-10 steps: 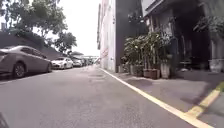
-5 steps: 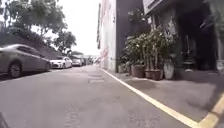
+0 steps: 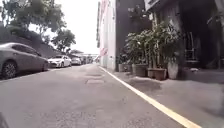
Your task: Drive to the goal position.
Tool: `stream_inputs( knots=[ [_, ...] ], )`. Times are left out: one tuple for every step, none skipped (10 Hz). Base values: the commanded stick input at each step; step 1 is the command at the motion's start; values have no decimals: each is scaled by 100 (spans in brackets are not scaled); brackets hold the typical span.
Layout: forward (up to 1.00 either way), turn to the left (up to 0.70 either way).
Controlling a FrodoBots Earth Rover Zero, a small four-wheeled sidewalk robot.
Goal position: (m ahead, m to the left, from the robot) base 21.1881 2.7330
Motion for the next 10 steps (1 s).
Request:
stream_inputs(
  knots=[
    [45, 0],
    [45, 0],
    [45, 0],
    [45, 0],
    [45, 0],
    [45, 0],
    [45, 0],
    [45, 0],
    [45, 0],
    [45, 0]
  ],
)
